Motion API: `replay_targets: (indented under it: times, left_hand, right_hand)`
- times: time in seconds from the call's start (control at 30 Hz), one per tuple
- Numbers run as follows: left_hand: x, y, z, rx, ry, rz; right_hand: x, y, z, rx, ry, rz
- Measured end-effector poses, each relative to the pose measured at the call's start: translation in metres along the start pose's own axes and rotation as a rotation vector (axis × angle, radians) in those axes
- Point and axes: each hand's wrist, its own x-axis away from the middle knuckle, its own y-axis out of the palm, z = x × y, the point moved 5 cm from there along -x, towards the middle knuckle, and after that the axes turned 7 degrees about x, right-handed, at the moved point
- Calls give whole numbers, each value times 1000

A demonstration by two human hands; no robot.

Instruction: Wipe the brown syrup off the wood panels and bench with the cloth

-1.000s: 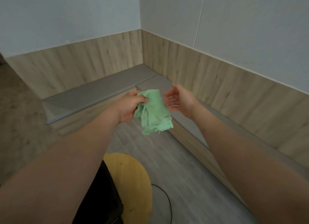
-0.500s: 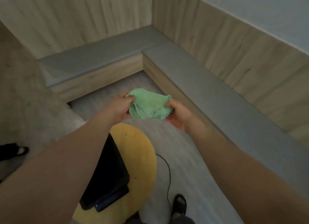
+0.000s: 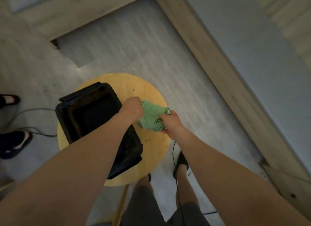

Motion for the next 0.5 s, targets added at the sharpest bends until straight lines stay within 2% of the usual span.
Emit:
replay_targets:
  times: [0.1,0.2,0.33,0.5]
  left_hand:
    - [-6,-3,0,-160,30,12]
    - [-8,-13,-5,-139,18,49]
    - [5,-38,10,-47,52,97]
    - [44,-62,81,43,146,134]
  right_hand:
    - [-12,-2,12,184,106,-6]
    - [-13,-21,17,333,125,66]
    - [15,-50,7,343,41,117]
    - [91,-109,-17,267,-76,188]
